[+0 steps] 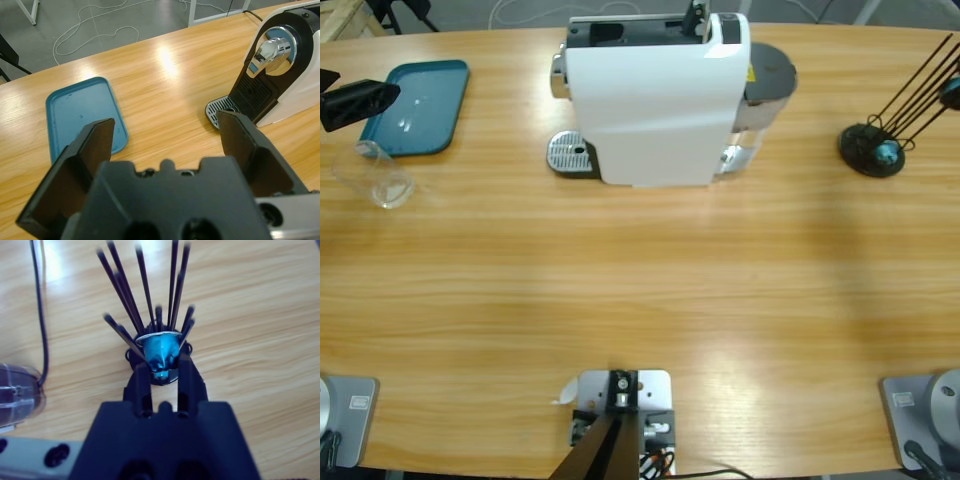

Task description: Pour coffee

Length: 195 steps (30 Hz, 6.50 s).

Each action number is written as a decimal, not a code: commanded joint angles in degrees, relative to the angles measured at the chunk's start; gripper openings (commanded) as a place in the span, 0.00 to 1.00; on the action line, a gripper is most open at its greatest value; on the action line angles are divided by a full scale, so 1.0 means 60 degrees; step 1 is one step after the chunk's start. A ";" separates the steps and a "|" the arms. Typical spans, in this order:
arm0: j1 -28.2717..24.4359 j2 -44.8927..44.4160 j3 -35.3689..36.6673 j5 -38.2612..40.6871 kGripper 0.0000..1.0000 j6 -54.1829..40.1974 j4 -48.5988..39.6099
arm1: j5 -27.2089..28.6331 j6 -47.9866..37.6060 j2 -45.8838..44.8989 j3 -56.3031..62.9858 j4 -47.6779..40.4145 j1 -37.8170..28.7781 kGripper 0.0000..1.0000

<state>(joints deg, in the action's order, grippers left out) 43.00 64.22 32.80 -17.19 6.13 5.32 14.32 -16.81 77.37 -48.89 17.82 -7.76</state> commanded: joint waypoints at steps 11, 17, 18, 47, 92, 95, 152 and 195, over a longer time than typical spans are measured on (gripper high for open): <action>-0.0095 -0.0388 -0.0442 -0.0056 0.87 -0.0026 0.0241 | -0.0420 0.2436 -0.1586 -0.1725 0.2348 -0.1015 0.00; -0.0092 -0.0405 -0.0471 0.0097 0.87 -0.0026 0.0299 | -0.1235 0.5371 -0.1771 -0.1599 0.2773 -0.3760 0.00; -0.0095 -0.0408 -0.0474 0.0097 0.87 -0.0026 0.0299 | -0.1472 0.5781 -0.1762 -0.1649 0.2893 -0.4355 0.00; -0.0098 -0.0141 -0.0676 0.0580 0.87 -0.0099 0.0548 | -0.3338 0.9350 0.4396 -0.8012 0.3013 -0.7114 0.00; -0.0095 0.0078 -0.0735 0.0580 0.87 -0.0026 0.0548 | -0.3198 0.9862 0.5858 -0.8516 0.2729 -0.6148 0.00; -0.0092 0.0078 -0.0735 0.0580 0.87 -0.0026 0.0548 | -0.3177 0.9862 0.5902 -0.8566 0.2740 -0.6148 0.00; -0.0092 0.0280 -0.0717 0.0858 0.87 -0.0012 0.0651 | -0.0614 0.8447 0.3983 -1.0233 0.4381 -0.8154 0.90; -0.0092 0.0193 -0.0797 0.1122 0.99 -0.0612 0.1119 | 0.3324 0.2283 0.1089 -0.4948 0.0400 -0.7818 0.00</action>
<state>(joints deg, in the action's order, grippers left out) 42.82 64.33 29.96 -11.22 3.08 11.21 36.57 -5.28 81.77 -88.11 32.94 -57.19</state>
